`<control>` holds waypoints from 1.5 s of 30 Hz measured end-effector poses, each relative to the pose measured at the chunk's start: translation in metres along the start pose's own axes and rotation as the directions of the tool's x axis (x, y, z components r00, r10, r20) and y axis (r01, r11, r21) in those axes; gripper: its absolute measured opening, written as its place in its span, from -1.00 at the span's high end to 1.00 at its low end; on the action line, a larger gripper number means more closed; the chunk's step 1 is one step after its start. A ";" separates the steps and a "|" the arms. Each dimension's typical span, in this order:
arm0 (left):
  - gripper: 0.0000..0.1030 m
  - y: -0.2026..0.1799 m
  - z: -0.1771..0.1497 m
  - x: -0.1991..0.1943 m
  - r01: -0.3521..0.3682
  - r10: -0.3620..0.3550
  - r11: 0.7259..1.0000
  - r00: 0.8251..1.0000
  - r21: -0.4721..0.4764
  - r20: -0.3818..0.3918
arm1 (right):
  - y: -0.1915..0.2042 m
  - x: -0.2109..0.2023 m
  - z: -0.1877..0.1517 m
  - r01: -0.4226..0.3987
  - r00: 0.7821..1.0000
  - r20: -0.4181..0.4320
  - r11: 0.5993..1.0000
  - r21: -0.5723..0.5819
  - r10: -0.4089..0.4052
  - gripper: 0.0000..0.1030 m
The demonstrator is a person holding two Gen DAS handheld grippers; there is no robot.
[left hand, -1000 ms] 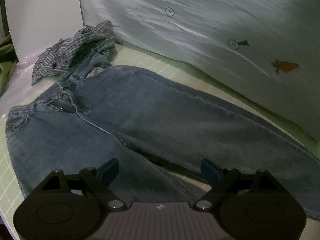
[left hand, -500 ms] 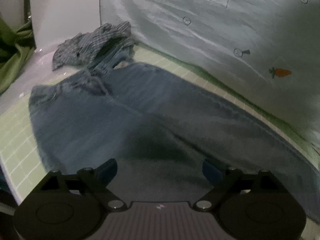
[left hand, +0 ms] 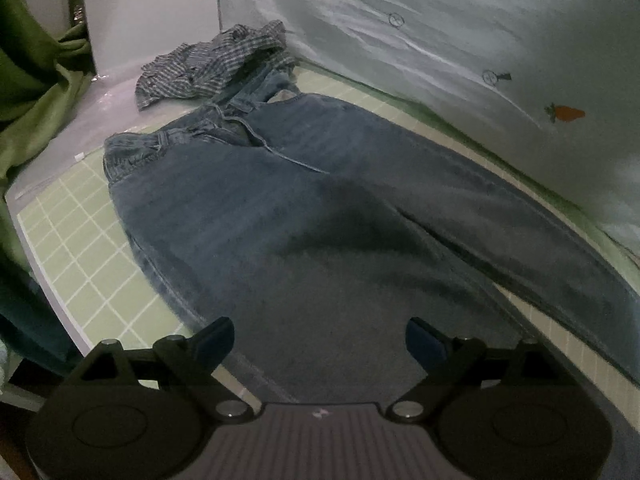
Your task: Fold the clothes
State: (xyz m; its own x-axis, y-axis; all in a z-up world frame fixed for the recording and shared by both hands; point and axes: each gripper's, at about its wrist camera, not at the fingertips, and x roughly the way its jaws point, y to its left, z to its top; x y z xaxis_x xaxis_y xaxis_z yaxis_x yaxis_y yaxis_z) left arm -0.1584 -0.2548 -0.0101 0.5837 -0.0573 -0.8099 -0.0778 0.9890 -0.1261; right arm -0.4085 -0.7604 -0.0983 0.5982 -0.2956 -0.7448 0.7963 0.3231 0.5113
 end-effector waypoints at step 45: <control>-0.81 0.142 0.068 0.050 -0.036 0.000 0.966 0.991 -0.258 -0.136 | 0.050 -0.017 -0.124 -0.147 0.976 -0.086 0.900 0.410 0.199 -0.79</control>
State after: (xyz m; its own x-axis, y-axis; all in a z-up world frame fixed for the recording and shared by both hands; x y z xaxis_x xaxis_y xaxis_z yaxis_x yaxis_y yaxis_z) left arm -0.0852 -0.1079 -0.0300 0.4680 -0.0751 -0.8805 -0.3041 0.9218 -0.2403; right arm -0.3896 -0.6279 -0.1129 0.7346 -0.1474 -0.6623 0.6653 -0.0345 0.7457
